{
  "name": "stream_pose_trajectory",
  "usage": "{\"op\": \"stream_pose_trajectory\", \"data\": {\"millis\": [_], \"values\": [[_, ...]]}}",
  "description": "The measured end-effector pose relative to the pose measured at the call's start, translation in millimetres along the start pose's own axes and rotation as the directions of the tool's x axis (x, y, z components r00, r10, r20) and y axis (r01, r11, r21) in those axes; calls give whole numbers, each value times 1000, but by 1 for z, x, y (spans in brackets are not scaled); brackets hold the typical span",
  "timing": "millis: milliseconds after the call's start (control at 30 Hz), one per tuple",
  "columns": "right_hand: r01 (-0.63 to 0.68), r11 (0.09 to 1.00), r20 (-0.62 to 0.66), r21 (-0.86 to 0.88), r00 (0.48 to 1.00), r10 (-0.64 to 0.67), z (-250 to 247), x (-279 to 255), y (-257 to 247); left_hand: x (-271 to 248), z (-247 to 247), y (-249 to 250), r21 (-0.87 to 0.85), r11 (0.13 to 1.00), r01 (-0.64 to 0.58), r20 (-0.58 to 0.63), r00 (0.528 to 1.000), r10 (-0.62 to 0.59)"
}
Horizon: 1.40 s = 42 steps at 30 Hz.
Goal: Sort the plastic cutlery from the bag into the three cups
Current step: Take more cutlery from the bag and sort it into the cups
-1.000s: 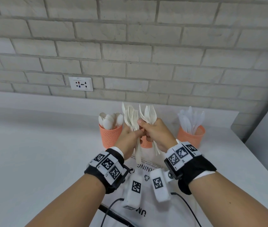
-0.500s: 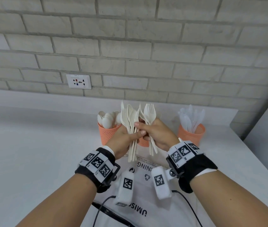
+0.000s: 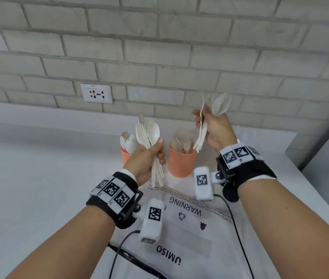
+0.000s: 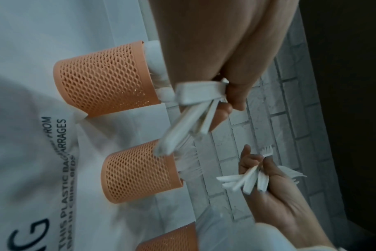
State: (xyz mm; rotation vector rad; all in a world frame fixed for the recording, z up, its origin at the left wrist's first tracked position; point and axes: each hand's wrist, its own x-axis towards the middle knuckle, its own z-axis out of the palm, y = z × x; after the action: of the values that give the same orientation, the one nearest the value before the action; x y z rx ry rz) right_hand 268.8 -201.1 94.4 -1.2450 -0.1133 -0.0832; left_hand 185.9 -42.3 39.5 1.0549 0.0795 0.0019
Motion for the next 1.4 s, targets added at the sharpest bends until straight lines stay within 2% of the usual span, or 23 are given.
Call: {"op": "stream_pose_trajectory", "data": {"millis": [133,233,400,567,667,767,833,900,1000,1033,1100,1167,1233,1300,1333,1400], "values": [[141,977,-125,-161,979,-162,6,15,13,3,1,4,37,999,-16,26,1000,15],[158,947,-156,-278,966,-207,6,23,35,5,0,5,55,998,-20,46,999,17],[146,921,-42,-362,984,-173,1,17,64,11,-4,0,67,998,-14,39,999,11],[258,862,72,-436,965,-252,-1,19,74,14,-6,-7,85,996,-20,63,998,15],[388,714,192,-582,920,-343,0,20,76,14,-3,-8,85,996,-15,98,995,7],[446,527,332,-723,894,-302,0,25,79,12,2,-7,98,995,-20,103,995,10],[469,459,368,-755,882,-296,2,25,73,11,4,-7,103,995,-17,82,997,8],[508,472,358,-721,856,-373,8,18,59,11,5,-7,104,995,-8,52,999,3],[606,539,372,-585,791,-485,24,-5,35,9,7,-7,110,994,16,-23,1000,-14],[608,582,402,-540,794,-457,31,-15,29,8,8,-7,138,990,0,-29,1000,4],[529,659,472,-534,834,-287,41,-34,24,5,11,-8,270,960,-81,-10,996,87],[441,639,480,-630,868,-126,47,-47,27,2,15,-9,446,878,-172,8,982,188],[429,574,435,-697,890,-137,51,-54,31,0,16,-11,555,801,-225,22,966,256],[447,525,406,-724,892,-199,53,-58,32,0,15,-14,593,770,-235,23,961,276],[440,526,392,-728,896,-207,52,-57,31,-1,14,-15,595,770,-229,17,962,273],[369,619,351,-693,923,-158,51,-54,26,-2,12,-14,568,792,-225,31,967,252]]}}
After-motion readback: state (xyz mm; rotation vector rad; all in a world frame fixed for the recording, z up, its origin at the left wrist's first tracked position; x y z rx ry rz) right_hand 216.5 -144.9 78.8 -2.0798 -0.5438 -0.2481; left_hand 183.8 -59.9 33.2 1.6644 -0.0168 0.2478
